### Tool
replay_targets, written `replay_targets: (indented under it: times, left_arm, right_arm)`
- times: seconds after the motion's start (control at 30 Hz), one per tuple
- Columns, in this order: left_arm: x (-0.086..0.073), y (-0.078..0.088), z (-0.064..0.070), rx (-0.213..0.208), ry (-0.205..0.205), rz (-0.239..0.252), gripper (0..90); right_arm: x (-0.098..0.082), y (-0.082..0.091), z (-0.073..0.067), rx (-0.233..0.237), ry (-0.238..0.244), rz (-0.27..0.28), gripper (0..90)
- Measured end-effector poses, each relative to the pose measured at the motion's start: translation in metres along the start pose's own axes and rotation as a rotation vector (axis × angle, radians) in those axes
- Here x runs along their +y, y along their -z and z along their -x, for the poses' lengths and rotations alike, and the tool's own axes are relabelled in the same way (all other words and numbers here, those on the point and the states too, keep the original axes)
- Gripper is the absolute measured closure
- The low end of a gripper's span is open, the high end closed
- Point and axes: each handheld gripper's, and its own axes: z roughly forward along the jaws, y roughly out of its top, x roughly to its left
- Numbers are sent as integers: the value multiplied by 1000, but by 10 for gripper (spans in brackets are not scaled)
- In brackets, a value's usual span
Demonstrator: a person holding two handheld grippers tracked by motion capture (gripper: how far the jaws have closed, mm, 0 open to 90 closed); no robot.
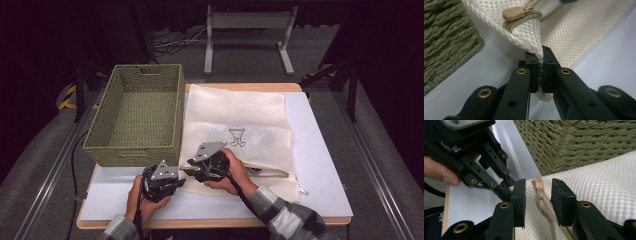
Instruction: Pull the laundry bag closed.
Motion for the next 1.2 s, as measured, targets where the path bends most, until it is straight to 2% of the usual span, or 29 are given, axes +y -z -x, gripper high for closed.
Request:
replay_targets:
  times: [0.17,0.4,0.5,0.6,0.8,1.0,1.1,1.2]
  left_arm:
    - [-1,0,-1,-7,11,2,860]
    - [-3,-1,-1,-4,12,-2,860]
    - [-3,-2,-1,-3,14,-3,860]
    - [-4,-2,-2,-5,18,-4,860]
    - [-4,-2,-2,-3,21,-6,858]
    - [-4,-1,-2,-1,26,-6,856]
    - [-4,-1,-3,0,27,-5,853]
    - [-4,-1,-3,0,29,-5,850]
  right_arm:
    - [8,-16,3,17,-9,-17,657]
    - [9,-36,9,39,-30,-49,681]
    - [10,-39,9,42,-20,-63,751]
    - [9,-38,9,48,-20,-70,806]
    - [8,-29,8,37,-6,-58,814]
    - [2,-14,10,40,-16,-52,811]
    - [-2,-11,11,47,-20,-58,812]
    - [-9,-11,12,65,-14,-95,812]
